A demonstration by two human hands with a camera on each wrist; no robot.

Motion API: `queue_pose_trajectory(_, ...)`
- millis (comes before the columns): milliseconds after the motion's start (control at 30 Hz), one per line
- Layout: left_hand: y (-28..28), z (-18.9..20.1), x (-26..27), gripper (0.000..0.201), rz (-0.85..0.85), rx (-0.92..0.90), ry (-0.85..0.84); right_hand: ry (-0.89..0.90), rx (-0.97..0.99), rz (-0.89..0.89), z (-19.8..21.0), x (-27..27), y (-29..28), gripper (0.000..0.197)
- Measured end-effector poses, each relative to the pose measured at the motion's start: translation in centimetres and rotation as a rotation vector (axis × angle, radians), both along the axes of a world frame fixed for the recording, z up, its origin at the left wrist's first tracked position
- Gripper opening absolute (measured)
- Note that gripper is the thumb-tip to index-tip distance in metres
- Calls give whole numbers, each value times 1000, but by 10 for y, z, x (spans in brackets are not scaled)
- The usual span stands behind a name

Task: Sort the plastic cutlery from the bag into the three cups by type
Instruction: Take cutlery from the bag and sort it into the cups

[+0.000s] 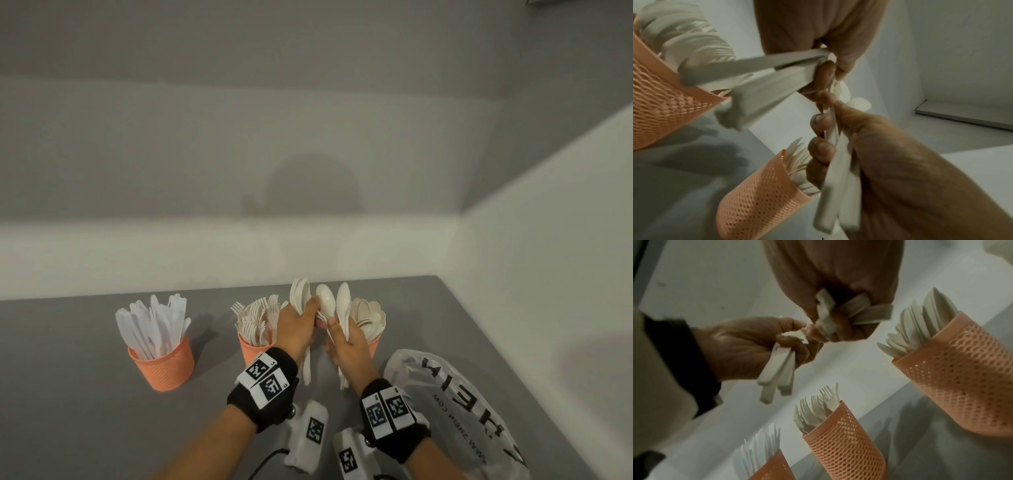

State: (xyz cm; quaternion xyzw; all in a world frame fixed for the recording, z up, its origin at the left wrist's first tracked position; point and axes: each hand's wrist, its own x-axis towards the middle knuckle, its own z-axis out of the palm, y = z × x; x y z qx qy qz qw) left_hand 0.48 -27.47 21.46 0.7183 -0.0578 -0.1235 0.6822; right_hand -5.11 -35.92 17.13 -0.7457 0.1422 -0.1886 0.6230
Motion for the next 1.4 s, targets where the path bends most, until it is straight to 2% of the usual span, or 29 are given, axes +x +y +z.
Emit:
queue_pose_trajectory(67, 0, 0, 0, 32, 38, -13, -10, 10, -110, -27, -3, 1, -1, 39)
queue_pose_trajectory(200, 4, 0, 8, 26, 118, -103, -22, 9, -347, -92, 0, -2, -3, 25)
queue_pose_trajectory(267, 7, 3, 15, 24, 158, -192, 10, -9, -439, -130, 1, -2, -5, 32)
queue_pose_trajectory(367, 13, 8, 24, 14, 161, -284, 75, -20, -530, -192, -1, -1, -10, 55)
queue_pose_trajectory(467, 20, 12, 26, 18, 59, -263, 109, -43, -599, -212, 0, 1, -14, 50)
queue_pose_trajectory(600, 21, 13, 19, 31, -145, -224, 142, -23, -478, -14, 8, 6, -14, 32)
queue_pose_trajectory(700, 22, 15, 20, 39, -219, -206, 163, 22, -180, 200, 17, 6, -12, 22)
queue_pose_trajectory(767, 24, 20, 22, 42, -277, -148, 140, 100, 53, 293, 24, 6, -13, 25)
queue_pose_trajectory(833, 25, 28, 22, 42, -322, -70, 108, 173, 196, 365, 33, 6, -16, 31)
queue_pose_trajectory(1067, 8, 51, 28, 32, -397, 19, -3, 236, 201, 475, 48, 22, -27, 25)
queue_pose_trajectory(1167, 3, 59, 33, 28, -355, -53, -56, 170, 195, 304, 57, 29, -35, 26)
queue_pose_trajectory(1267, 10, 66, 48, 16, -122, -252, -99, 19, 222, -48, 66, 34, -49, 40)
queue_pose_trajectory(1333, 19, 70, 59, 22, 61, -370, -103, -86, 317, -214, 69, 37, -60, 42)
queue_pose_trajectory(1400, 30, 71, 66, 33, 190, -451, -100, -127, 354, -307, 69, 41, -67, 41)
